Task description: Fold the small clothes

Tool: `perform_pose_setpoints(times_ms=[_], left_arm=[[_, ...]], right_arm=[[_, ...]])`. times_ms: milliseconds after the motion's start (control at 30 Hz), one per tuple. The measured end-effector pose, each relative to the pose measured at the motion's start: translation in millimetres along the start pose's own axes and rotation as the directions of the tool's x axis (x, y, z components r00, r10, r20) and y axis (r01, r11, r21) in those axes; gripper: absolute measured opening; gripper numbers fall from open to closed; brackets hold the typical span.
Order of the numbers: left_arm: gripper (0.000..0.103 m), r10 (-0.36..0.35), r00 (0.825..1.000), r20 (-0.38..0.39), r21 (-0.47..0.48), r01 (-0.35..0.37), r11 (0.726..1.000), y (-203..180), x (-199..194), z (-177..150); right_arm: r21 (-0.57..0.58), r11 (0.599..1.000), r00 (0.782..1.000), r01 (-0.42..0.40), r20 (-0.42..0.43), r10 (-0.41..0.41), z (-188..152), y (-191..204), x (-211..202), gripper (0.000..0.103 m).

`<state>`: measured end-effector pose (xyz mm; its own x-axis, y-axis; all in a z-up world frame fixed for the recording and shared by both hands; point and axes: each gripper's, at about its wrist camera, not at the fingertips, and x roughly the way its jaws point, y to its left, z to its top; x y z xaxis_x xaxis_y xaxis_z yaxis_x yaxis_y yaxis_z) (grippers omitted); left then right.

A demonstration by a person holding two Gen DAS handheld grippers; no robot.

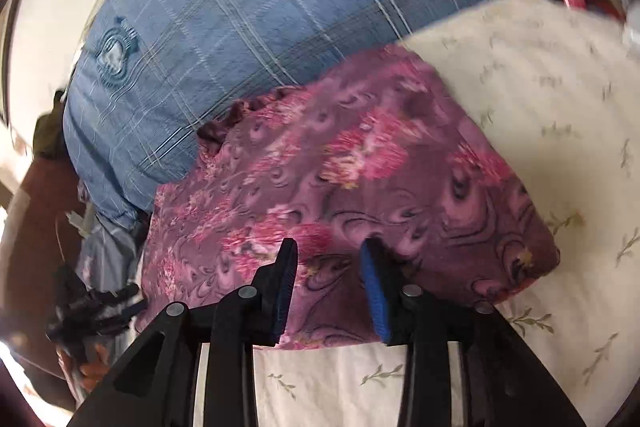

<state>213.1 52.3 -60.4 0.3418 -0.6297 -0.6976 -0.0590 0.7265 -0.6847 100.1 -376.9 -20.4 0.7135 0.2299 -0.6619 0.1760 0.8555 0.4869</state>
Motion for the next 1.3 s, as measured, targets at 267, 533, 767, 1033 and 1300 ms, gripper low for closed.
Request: perform_pose_setpoints(times_ms=[267, 533, 767, 1033, 1300], left_arm=[[0.059, 0.011, 1.0, -0.014, -0.075, -0.012, 0.997, 27.8, -27.8, 36.7], [0.06, 0.054, 0.997, -0.06, -0.038, -0.056, 0.998, 34.4, -33.7, 60.6], [0.07, 0.052, 0.994, -0.091, -0.008, -0.053, 0.999, 19.2, -16.0, 87.3], [0.082, 0.091, 0.976, -0.2, 0.062, -0.08, 0.995, -17.8, 55.5, 122.3], [0.007, 0.186, 0.962, -0.201, 0.208, -0.143, 0.968, -61.1, 94.5, 120.3]], right_arm=[[-0.531, 0.843, 0.988, -0.089, -0.155, 0.007, -67.7, 159.8, 46.6, 0.06], [-0.877, 0.48, 0.991, -0.013, -0.075, -0.11, -151.1, 268.8, 97.4, 0.069], [-0.93, 0.282, 0.969, 0.236, 0.204, -0.138, -163.7, 295.9, 127.0, 0.017], [-0.896, 0.37, 0.965, 0.246, 0.264, -0.003, -142.9, 299.0, 100.5, 0.006], [-0.887, 0.426, 0.977, 0.179, 0.211, 0.03, -128.0, 283.5, 101.3, 0.006]])
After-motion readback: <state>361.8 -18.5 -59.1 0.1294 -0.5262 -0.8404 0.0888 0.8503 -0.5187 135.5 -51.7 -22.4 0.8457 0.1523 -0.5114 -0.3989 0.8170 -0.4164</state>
